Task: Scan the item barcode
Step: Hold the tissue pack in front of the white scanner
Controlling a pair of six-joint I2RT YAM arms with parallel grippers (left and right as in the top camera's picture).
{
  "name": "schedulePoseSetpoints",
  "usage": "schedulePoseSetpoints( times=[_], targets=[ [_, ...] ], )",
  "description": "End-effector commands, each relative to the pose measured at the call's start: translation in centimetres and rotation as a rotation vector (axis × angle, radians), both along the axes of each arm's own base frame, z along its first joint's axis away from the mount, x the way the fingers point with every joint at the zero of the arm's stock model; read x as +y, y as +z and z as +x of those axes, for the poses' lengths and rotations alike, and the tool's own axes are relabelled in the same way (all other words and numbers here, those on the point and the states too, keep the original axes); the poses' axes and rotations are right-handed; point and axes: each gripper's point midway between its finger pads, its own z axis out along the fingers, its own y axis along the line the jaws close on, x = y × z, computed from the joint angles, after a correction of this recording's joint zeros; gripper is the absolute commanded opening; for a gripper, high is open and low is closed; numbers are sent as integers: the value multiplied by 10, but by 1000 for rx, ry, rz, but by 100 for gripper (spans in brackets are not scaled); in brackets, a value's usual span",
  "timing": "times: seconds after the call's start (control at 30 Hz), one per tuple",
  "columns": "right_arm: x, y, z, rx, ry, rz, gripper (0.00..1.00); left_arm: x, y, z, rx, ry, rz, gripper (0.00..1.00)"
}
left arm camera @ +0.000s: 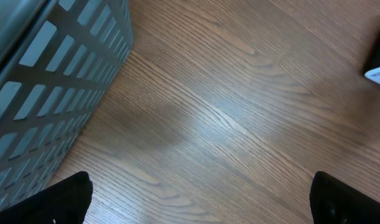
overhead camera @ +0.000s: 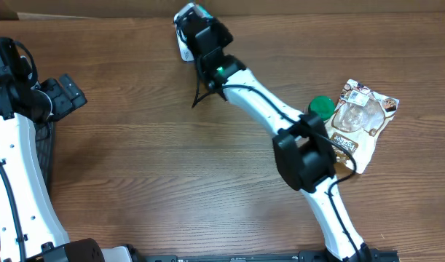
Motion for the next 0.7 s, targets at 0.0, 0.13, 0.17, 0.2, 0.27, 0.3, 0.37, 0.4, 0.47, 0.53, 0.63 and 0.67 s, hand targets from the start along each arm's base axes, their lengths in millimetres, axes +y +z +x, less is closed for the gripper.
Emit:
schedulePoseSetpoints(
  times=[0.0,0.13,0.17,0.2,0.27,0.3,0.37,0.4,0.47,0.53,0.63,0.67],
  targets=[
    [9,-5,5,-34,73,-177,4,2,3,1,-5,-14,18,100],
    [20,-25,9,-39,141,-233,4,2,3,1,-5,-14,18,100],
    [21,-29,9,-38,147,-230,4,2,3,1,-5,-14,18,100],
    [22,-30,9,-36,154,-229,4,2,3,1,-5,-14,18,100],
    [24,-33,9,-31,166,-227,4,2,3,1,-5,-14,18,99],
    [24,-34,8,-30,167,-226,4,2,3,1,-5,-14,18,100],
    [24,-34,8,-28,168,-228,4,2,3,1,-5,-14,18,100],
    [25,-35,8,-25,170,-229,4,2,3,1,-5,-14,18,100],
    [24,-37,7,-18,172,-233,4,2,3,1,-5,-14,18,100],
    [24,-38,7,-13,172,-236,4,2,3,1,-5,-14,18,100],
    [24,-38,7,-11,172,-237,4,2,3,1,-5,-14,18,100],
    [24,-38,7,-12,172,-237,4,2,3,1,-5,-14,18,100]
  ],
)
